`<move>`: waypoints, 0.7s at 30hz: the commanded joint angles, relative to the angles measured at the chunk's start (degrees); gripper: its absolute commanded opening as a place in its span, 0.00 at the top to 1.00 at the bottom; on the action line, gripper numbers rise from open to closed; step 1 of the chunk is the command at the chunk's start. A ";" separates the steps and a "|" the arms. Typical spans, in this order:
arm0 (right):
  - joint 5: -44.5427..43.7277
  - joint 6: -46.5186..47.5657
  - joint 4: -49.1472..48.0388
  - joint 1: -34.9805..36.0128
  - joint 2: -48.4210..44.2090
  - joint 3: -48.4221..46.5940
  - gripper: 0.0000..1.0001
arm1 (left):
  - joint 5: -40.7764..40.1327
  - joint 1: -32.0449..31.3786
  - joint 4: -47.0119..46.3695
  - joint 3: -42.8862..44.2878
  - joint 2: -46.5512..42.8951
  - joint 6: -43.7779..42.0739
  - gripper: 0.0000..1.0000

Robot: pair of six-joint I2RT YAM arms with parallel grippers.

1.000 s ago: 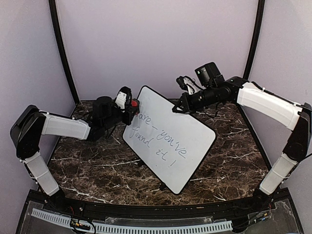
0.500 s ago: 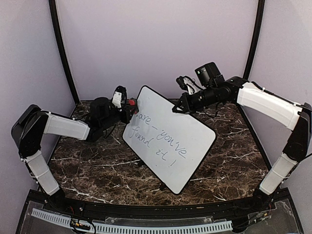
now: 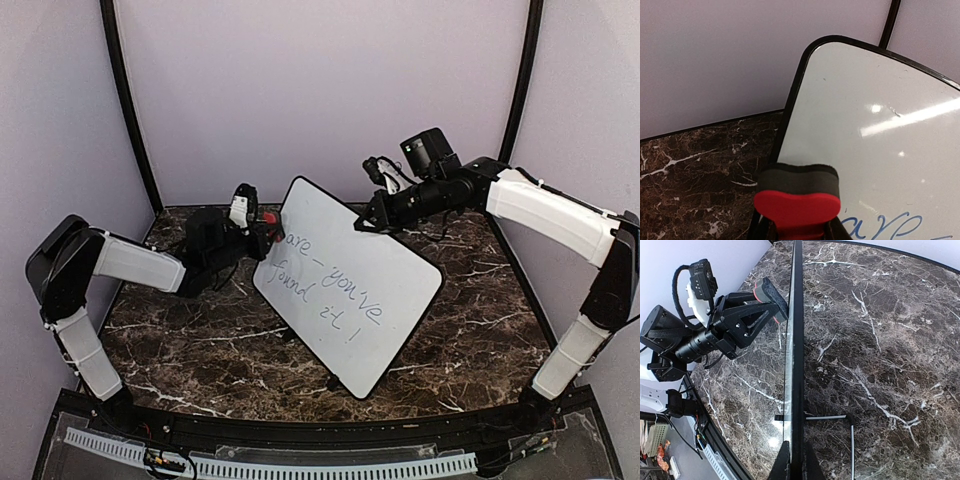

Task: Erase the whiteboard
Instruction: Erase the whiteboard from the whiteboard stand.

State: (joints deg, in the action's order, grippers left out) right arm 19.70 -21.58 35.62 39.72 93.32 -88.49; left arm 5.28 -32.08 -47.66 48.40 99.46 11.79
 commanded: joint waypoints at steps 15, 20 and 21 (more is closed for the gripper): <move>3.42 5.85 2.88 1.93 0.90 3.58 1.00 | 0.06 -0.36 0.15 0.05 0.65 3.93 0.98; 3.76 6.36 3.01 1.94 0.92 4.00 1.00 | -0.31 -0.43 -1.81 -3.88 0.69 5.81 0.98; 3.75 6.50 2.97 1.94 0.86 4.07 1.00 | -0.47 -0.44 -1.93 -3.95 0.67 5.75 0.98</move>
State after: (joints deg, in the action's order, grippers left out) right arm 19.90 -21.80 34.46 39.35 93.06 -87.26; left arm 4.73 -32.08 -49.89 46.59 100.20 15.70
